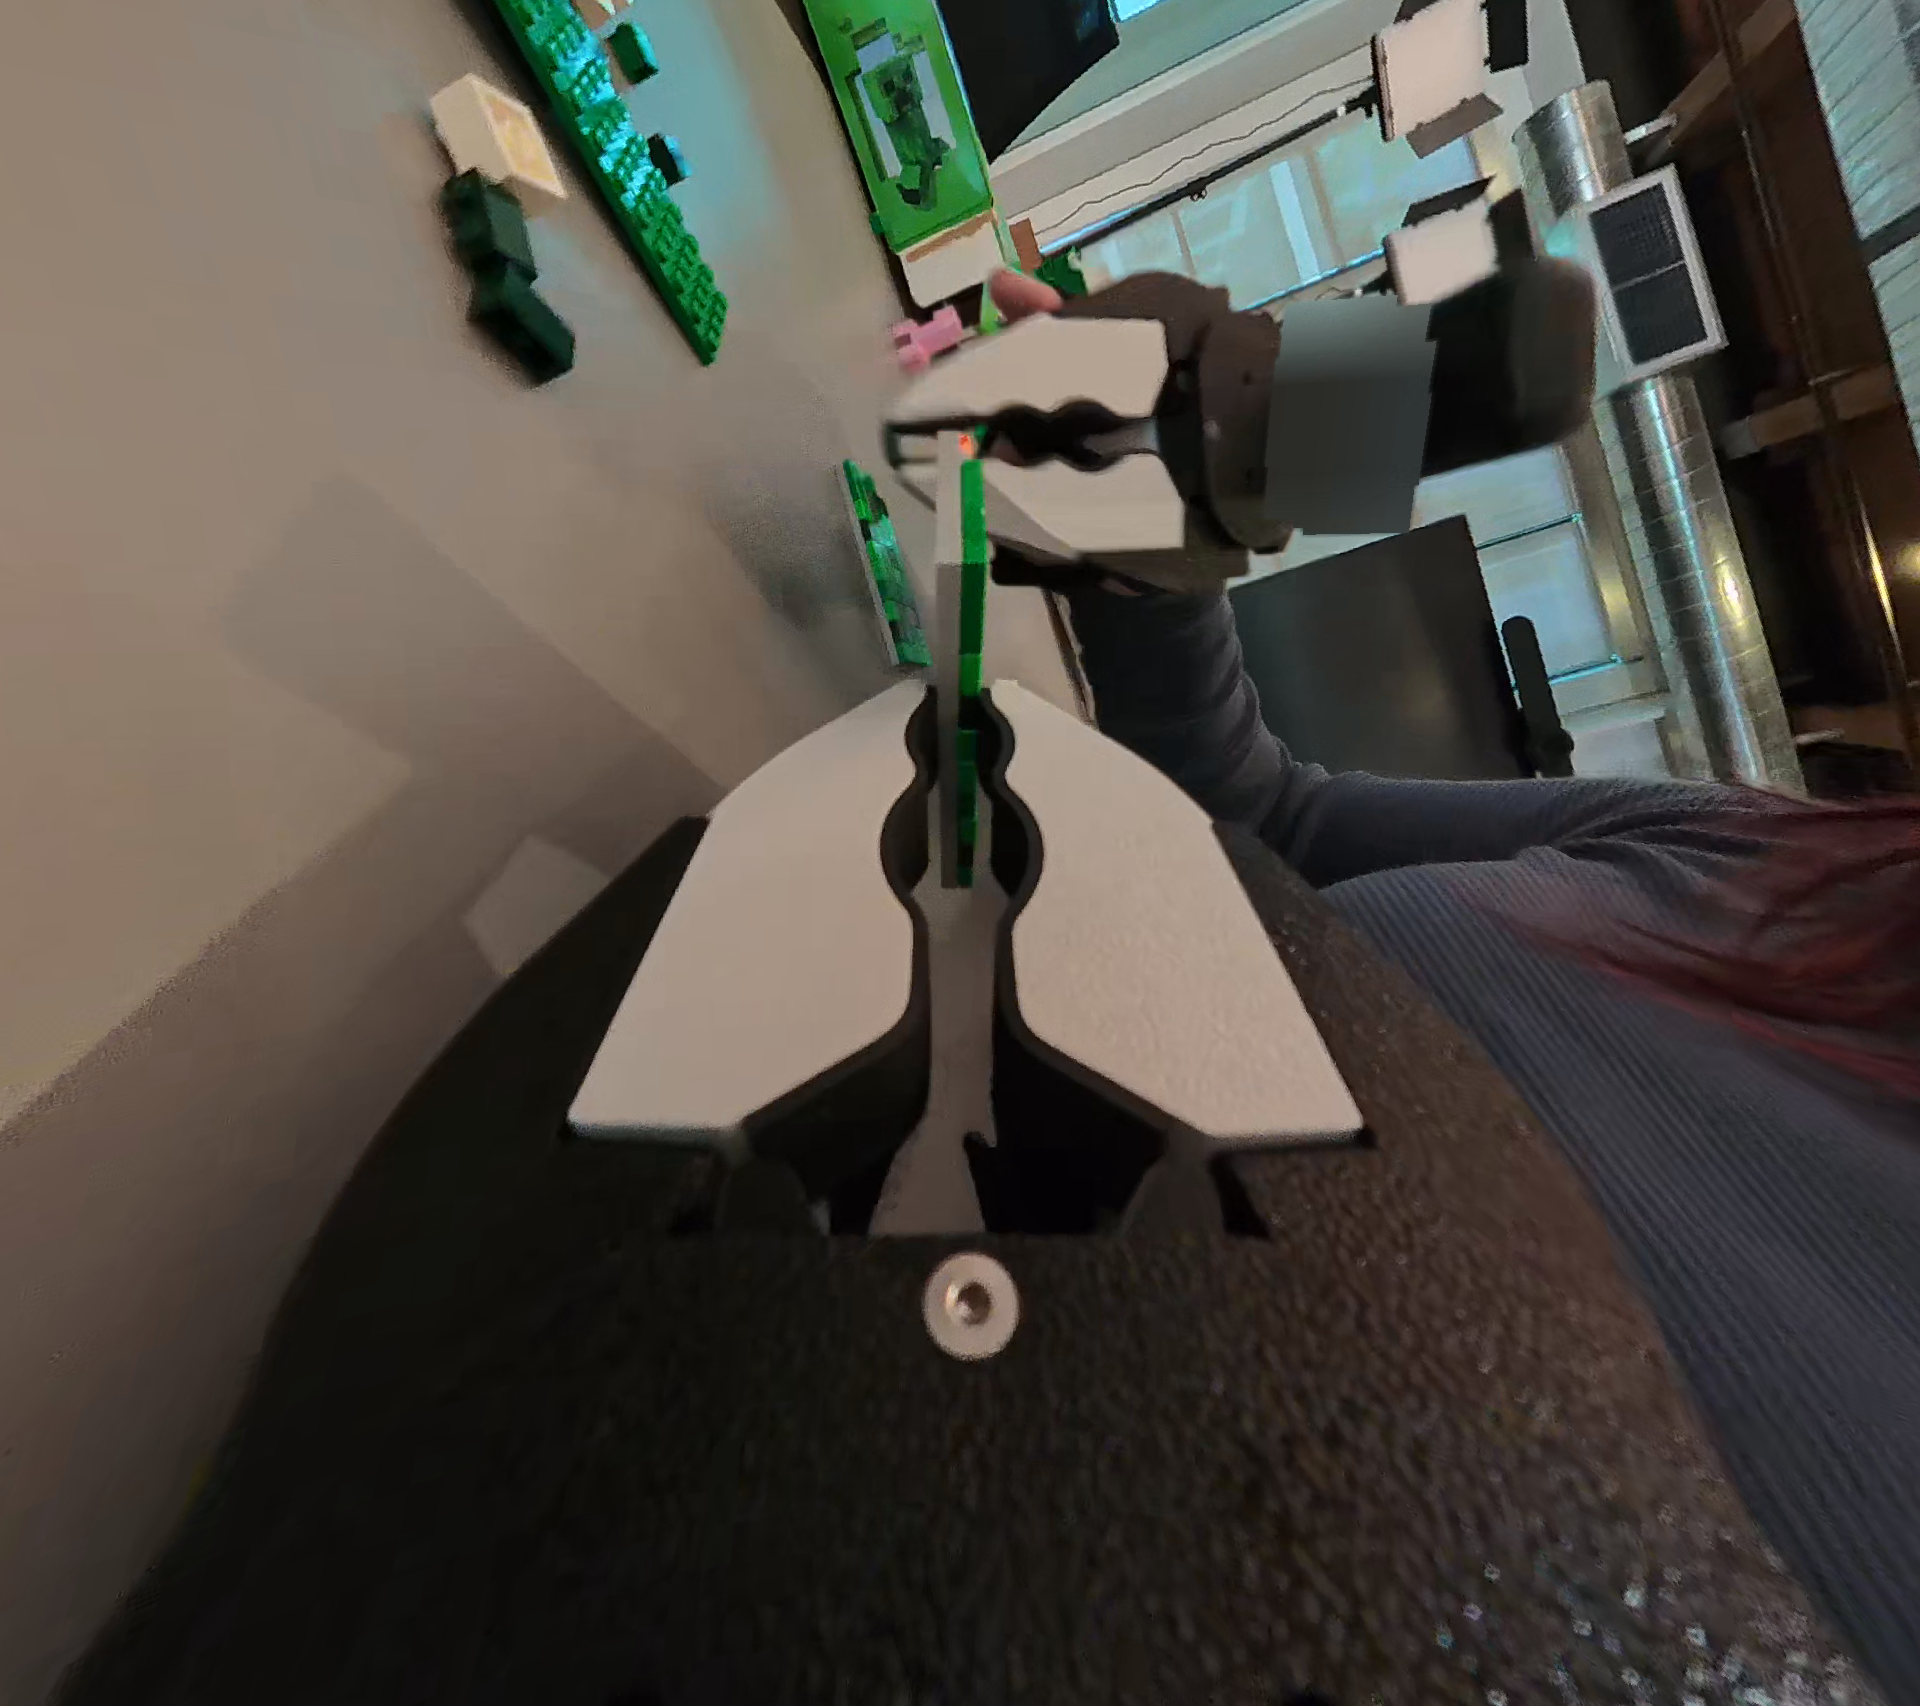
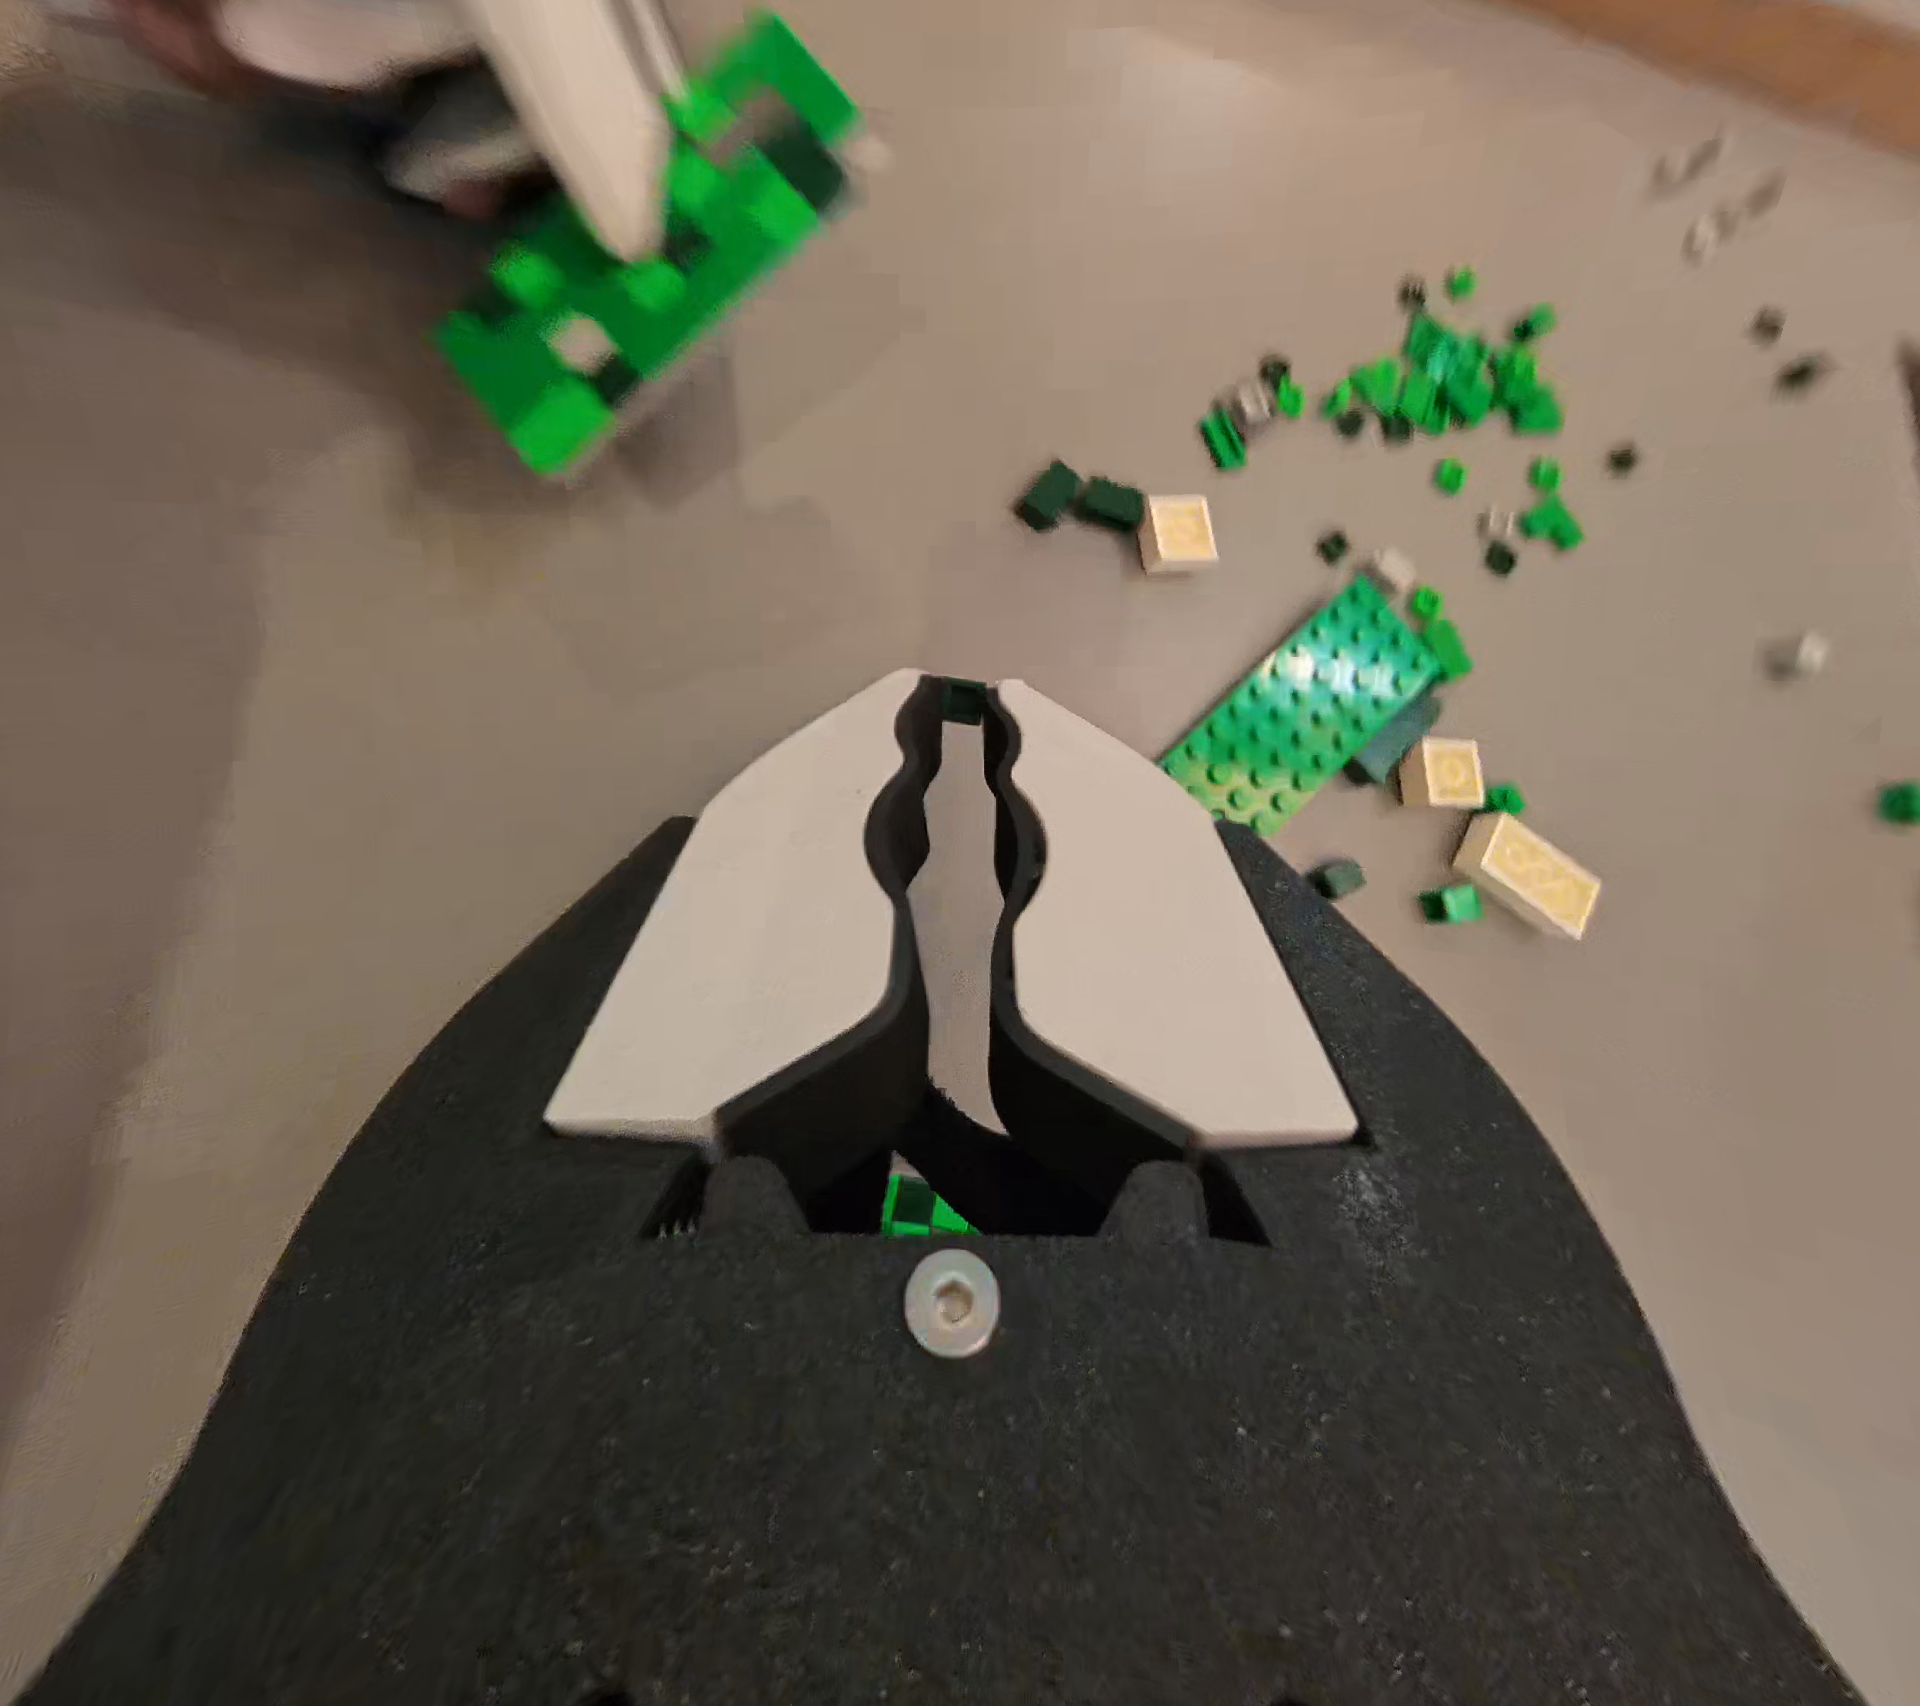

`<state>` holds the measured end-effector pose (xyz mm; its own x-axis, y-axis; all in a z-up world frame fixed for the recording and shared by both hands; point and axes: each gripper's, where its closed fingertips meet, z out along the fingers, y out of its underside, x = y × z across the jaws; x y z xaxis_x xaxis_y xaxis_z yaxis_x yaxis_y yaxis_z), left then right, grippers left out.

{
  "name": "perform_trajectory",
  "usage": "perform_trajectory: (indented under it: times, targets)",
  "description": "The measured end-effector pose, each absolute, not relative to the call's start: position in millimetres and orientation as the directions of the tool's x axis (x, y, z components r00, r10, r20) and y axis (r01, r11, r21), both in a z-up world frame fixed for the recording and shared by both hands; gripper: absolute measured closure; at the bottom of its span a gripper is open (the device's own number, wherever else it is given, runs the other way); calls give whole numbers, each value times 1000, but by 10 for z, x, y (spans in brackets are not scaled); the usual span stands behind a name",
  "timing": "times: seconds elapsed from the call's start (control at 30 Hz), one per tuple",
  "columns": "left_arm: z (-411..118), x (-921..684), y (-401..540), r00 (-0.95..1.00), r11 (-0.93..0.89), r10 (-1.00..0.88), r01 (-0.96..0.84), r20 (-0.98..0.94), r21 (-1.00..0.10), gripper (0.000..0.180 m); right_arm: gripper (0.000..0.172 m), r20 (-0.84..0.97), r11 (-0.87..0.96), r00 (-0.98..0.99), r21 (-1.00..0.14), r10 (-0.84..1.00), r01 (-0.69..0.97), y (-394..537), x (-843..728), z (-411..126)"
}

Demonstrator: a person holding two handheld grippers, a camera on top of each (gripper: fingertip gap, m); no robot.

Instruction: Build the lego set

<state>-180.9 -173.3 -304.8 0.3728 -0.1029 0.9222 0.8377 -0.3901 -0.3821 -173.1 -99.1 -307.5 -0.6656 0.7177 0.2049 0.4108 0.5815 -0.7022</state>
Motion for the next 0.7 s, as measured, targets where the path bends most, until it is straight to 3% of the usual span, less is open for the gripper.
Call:
perform_trajectory:
  times: [0.23,0.5,0.6,0.7]
  targets:
    - [-2873,-1503,-1367,332,-519,-240,751,912,-410,174,165,412,729,-716,-656,563,196,-1181,-1469,-2901]
    - [-2870,-1361,-1237,305,-586,-265,703,915,-404,175,165,430,745,-717,-640,549,187,-1173,-1352,-2892]
    - [-2919,-1371,-1228,338,-587,-253,691,906,-422,175,165,355,759,-735,-563,578,325,-885,-1278,-3046]
    - [-2937,-1407,-1263,361,-581,-244,689,900,-434,175,165,169,740,-742,-366,649,564,-416,-959,-3301]
